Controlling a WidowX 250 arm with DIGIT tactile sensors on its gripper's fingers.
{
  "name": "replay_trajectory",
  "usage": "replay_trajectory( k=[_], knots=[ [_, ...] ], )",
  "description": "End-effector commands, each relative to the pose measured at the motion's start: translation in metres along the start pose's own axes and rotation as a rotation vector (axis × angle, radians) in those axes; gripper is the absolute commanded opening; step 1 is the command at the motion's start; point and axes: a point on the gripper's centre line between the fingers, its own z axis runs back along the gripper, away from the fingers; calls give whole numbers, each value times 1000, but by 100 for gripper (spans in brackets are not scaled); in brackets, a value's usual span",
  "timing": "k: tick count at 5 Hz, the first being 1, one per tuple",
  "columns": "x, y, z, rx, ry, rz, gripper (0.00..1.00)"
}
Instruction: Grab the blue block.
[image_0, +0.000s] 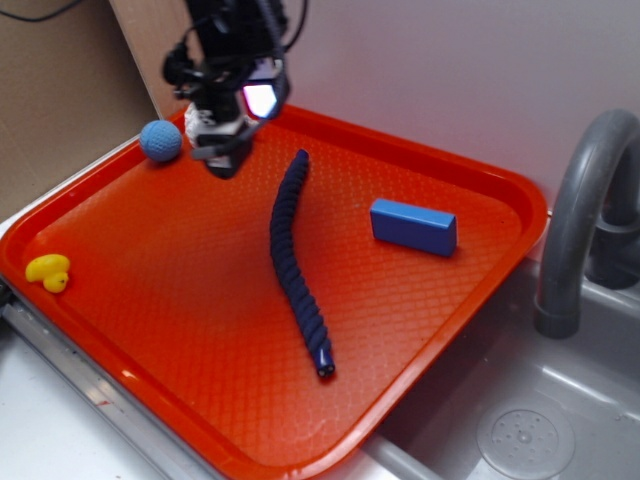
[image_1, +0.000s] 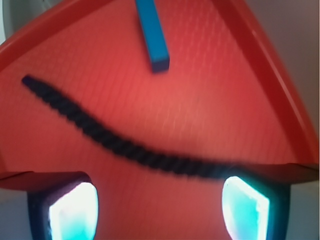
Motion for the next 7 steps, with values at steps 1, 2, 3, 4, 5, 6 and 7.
replay_trajectory(
  k=[1, 2, 3, 4, 5, 6, 7],
  knots=[
    [53, -28, -4, -20, 21, -123, 100],
    [62, -28, -21, 32, 96, -158, 100],
    [71, -33, -40, 73, 165, -157, 100],
    [80, -36, -49, 110, 209, -131, 100],
    [88, -44, -59, 204, 289, -118, 0],
    [86, -48, -55, 236, 285, -52, 0],
    [75, -49, -44, 241, 277, 64, 0]
  ],
)
